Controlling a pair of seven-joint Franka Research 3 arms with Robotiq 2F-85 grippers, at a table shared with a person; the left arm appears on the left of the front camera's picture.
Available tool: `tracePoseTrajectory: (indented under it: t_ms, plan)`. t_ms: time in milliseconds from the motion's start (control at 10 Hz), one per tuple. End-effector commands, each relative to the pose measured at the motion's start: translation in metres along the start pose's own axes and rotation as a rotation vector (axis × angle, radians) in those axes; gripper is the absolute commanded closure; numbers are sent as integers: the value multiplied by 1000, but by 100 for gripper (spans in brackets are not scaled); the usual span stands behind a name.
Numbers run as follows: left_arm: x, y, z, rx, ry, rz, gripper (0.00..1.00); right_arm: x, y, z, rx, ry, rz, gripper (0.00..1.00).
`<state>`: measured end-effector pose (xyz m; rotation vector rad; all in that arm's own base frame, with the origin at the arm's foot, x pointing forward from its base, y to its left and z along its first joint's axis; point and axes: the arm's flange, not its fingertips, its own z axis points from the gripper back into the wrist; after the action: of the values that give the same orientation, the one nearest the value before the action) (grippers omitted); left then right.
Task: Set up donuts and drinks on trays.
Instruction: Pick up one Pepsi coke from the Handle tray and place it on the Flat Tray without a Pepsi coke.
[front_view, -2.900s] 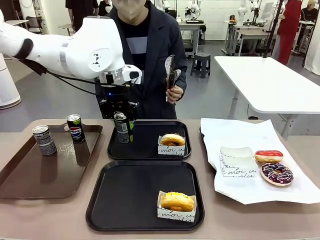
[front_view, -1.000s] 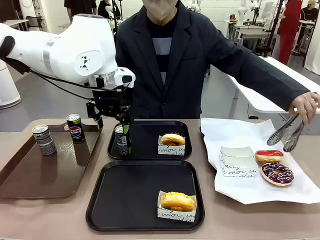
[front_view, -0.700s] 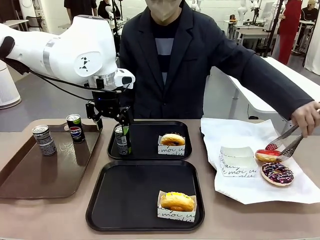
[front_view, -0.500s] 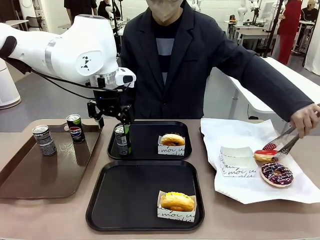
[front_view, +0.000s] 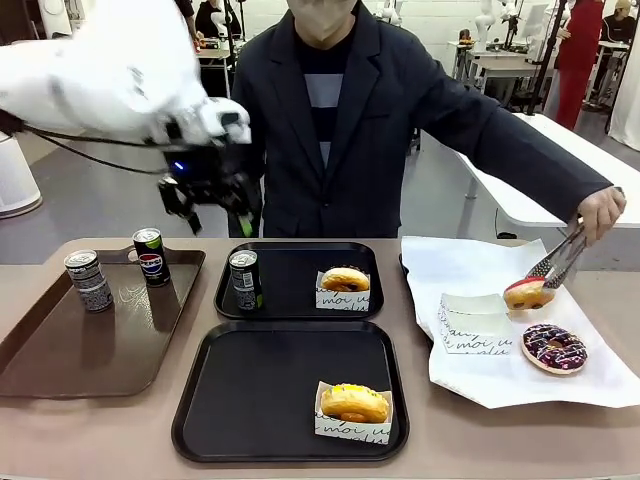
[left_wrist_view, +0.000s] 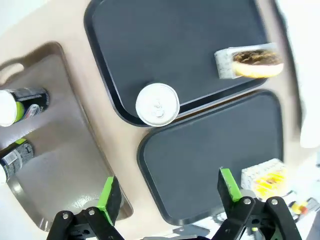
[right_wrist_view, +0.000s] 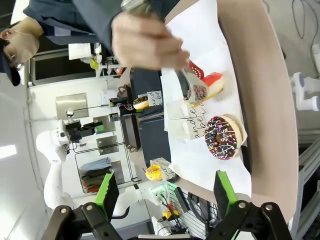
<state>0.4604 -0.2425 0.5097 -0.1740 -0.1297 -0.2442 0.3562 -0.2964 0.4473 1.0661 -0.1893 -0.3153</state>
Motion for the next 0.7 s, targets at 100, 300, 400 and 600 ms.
tracePoseTrajectory:
  t_ms: [100, 300, 400, 600]
  plan:
    - [-48, 92, 69, -220, -129, 120, 0, -2, 1, 0, 10, -2, 7, 0]
    - [-47, 134, 88, -31, -125, 198, 0, -2, 1, 0, 10, -2, 7, 0]
    - [-47, 152, 92, 55, -92, 225, 0, -2, 1, 0, 10, -2, 7, 0]
    - [-48, 192, 91, 139, -53, 310, 0, -2, 1, 0, 10, -2, 7, 0]
